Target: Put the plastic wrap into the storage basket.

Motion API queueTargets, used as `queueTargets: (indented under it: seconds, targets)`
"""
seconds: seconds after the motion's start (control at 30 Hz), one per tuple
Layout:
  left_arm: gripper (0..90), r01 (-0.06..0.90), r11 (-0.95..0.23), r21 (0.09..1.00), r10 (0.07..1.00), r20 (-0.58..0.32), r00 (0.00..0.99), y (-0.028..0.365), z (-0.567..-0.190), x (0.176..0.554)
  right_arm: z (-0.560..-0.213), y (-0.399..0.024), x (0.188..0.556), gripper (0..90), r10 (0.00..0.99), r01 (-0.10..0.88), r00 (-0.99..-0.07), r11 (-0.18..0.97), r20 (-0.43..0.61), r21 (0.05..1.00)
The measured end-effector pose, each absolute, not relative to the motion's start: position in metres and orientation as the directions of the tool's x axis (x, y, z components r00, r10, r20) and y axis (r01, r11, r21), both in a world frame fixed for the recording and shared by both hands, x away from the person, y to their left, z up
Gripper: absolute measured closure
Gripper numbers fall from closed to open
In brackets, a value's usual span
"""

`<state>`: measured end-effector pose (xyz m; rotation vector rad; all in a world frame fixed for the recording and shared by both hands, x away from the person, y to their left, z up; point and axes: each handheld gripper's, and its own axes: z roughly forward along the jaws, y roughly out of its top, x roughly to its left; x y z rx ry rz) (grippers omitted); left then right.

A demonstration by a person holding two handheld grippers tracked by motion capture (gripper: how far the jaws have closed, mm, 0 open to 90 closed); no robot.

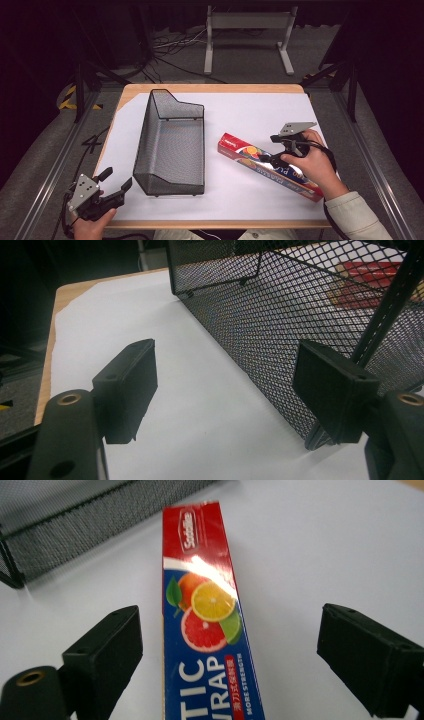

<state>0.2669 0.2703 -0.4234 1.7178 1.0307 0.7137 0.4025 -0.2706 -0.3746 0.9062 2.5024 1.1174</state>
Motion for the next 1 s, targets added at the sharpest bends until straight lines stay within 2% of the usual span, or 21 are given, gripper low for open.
queueTargets:
  seconds: [0.17, 0.3, 0.43, 0.77, 1.0]
  targets:
    - [26.6, 0.313, -0.169, 0.935, 0.883, 0.002, 0.469, 0.270, -0.424, 0.267, -0.379, -0.267, 0.405, 11.4, 0.625, 0.491, -0.780, 0.575, 0.035, 0.654]
    - [26.6, 0.313, -0.170, 0.934, 0.884, 0.004, 0.468, 0.270, -0.423, 0.267, -0.383, -0.267, 0.404, 11.4, 0.626, 0.509, -0.779, 0.593, 0.041, 0.624]
    - [26.5, 0.314, -0.170, 0.934, 0.884, 0.004, 0.467, 0.270, -0.423, 0.267, -0.390, -0.266, 0.403, 14.5, 0.623, 0.535, -0.782, 0.647, 0.027, 0.543]
    - [26.5, 0.318, -0.169, 0.933, 0.886, 0.002, 0.464, 0.271, -0.423, 0.267, -0.400, -0.263, 0.405, 14.8, 0.627, 0.561, -0.779, 0.695, 0.002, 0.451]
    - [26.5, 0.317, -0.165, 0.934, 0.886, 0.000, 0.464, 0.272, -0.424, 0.266, -0.407, -0.261, 0.406, 19.2, 0.621, 0.574, -0.784, 0.730, -0.006, 0.371]
